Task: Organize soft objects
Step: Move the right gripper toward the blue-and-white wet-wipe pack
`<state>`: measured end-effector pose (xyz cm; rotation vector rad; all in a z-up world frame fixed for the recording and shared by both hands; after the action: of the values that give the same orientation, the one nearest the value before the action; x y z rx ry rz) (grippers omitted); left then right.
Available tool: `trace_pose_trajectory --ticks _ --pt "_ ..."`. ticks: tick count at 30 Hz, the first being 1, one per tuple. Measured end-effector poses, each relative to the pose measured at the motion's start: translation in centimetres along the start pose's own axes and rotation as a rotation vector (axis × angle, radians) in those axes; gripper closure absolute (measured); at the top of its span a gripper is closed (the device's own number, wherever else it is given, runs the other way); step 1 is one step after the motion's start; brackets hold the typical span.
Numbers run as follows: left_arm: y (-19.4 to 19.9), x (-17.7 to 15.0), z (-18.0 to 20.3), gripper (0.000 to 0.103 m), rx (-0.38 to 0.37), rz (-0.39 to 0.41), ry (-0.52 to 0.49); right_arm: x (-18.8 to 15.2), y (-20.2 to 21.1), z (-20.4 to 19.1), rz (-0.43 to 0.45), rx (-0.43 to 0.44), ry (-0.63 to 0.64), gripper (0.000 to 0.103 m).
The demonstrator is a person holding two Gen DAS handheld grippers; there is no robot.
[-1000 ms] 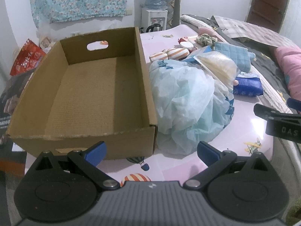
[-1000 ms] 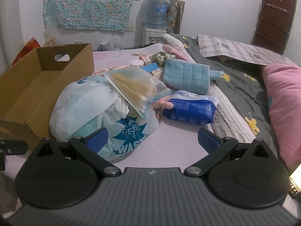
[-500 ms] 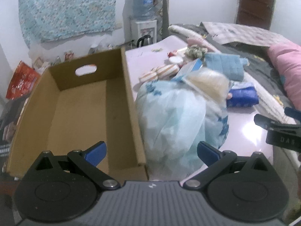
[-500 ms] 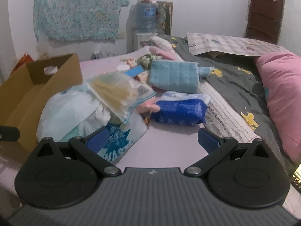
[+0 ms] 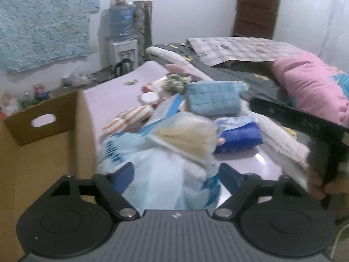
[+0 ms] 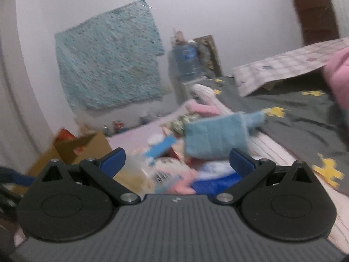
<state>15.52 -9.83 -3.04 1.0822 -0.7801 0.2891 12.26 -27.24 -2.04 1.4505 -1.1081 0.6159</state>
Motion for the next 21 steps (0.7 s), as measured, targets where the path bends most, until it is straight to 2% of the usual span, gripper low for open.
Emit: trace_pose_trajectory --ticks 1,2,3,4,6,8,10,13,14,15,17,21 --pt "-0.7 0.4 0.0 0.029 -0.016 -0.001 0.009 0.3 -0.8 -0.3 -0.007 0.021 -0.004 0.003" --pt "-1.4 0.7 -0.1 0.040 -0.037 0.001 0.023 0.7 -1.7 -0.5 -0.016 0.043 -0.008 0.006" --pt "-2.0 1.0 -0.2 0.044 -0.061 0.001 0.043 1.0 -2.6 -0.9 -0.026 0.067 -0.012 0.008" --pt "-2.6 1.2 -0.4 0.046 -0.085 -0.005 0.069 1.1 -3.6 -1.2 -0.041 0.087 -0.014 0.013" --pt "-4.0 1.5 -0.8 0.057 -0.129 -0.021 0.130 1.0 -5.6 -1.8 -0.086 0.112 -0.022 0.025" --pt "-5.3 1.6 -1.4 0.059 -0.152 -0.041 0.175 0.5 -7.8 -2.0 -0.150 0.137 -0.042 0.041" --pt "-6.4 1.6 -1.8 0.059 -0.161 -0.063 0.205 -0.4 -9.8 -2.0 -0.218 0.149 -0.062 0.052" --pt "-7.5 1.7 -2.3 0.053 -0.172 -0.082 0.240 -2.1 -11.4 -1.9 -0.312 0.169 -0.086 0.063" --pt "-7.6 1.7 -2.4 0.046 -0.176 -0.083 0.246 -2.6 -11.6 -1.9 -0.331 0.190 -0.096 0.066" --pt "-7.7 1.8 -2.6 0.036 -0.178 -0.084 0.253 -3.1 -11.5 -1.9 -0.348 0.211 -0.109 0.066" --pt "-7.6 2.0 -3.0 0.024 -0.178 -0.075 0.271 -3.7 -10.7 -1.8 -0.375 0.249 -0.139 0.066" --pt "-7.6 2.6 -3.7 0.018 -0.196 -0.073 0.303 -4.9 -9.9 -0.8 -0.434 0.326 -0.244 0.067"
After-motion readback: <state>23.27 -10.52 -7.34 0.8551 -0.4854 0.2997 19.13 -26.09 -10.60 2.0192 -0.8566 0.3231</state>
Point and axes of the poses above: each gripper's, at about its wrist camera, not at the fingertips, and y roughly against the way its jaws point, z to its right, x to its top, the point moved 7 cm from there along -y, roughly the way its jaws point, and after that the axes turned 15 degrees about -x, right-handed, at the moved point
